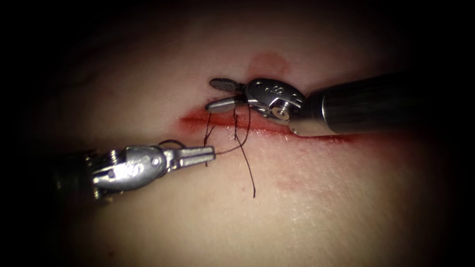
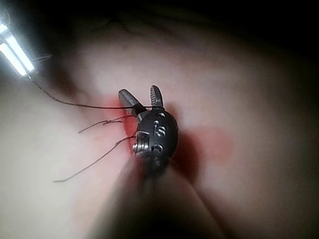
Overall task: Wound Closure
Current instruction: Use the left gripper to wrap the suture around the right gripper once.
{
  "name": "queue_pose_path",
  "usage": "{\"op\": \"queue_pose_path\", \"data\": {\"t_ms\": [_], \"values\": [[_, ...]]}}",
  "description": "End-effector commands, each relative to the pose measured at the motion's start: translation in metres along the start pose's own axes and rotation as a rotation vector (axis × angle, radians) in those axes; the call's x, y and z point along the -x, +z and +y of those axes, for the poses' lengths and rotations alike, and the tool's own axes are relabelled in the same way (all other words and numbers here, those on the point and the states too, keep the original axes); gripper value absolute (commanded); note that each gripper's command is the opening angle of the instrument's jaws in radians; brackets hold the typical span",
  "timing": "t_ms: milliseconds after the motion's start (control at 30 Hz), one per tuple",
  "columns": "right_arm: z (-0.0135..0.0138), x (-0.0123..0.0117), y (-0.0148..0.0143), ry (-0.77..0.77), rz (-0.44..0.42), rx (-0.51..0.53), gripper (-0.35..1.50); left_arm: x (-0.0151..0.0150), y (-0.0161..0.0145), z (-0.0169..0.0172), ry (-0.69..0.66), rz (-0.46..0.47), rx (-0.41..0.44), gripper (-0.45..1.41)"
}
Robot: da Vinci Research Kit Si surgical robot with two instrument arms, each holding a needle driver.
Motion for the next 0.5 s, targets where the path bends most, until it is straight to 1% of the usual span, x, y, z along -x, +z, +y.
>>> {"op": "queue_pose_path", "data": {"t_ms": [33, 67, 167, 367, 500], "values": [[-0.0001, 0.0006, 0.0005, -0.011, 0.001, -0.040, 0.76, 0.0004, 0.0011, 0.0000, -0.001, -0.005, 0.002, -0.45], [-0.0002, 0.0006, 0.0003, -0.019, -0.007, -0.079, 0.74, 0.0005, 0.0014, -0.0001, -0.001, -0.007, 0.001, -0.45], [-0.0003, 0.0007, -0.0002, -0.043, -0.029, -0.150, 0.72, 0.0008, 0.0025, -0.0005, 0.002, -0.020, 0.004, -0.45], [-0.0005, 0.0012, -0.0018, -0.078, -0.063, -0.270, 0.72, 0.0019, 0.0038, -0.0014, 0.009, -0.036, 0.011, -0.45], [-0.0004, 0.0015, -0.0031, -0.132, -0.057, -0.345, 0.71, 0.0026, 0.0042, -0.0015, 0.014, -0.047, 0.016, -0.45]]}}
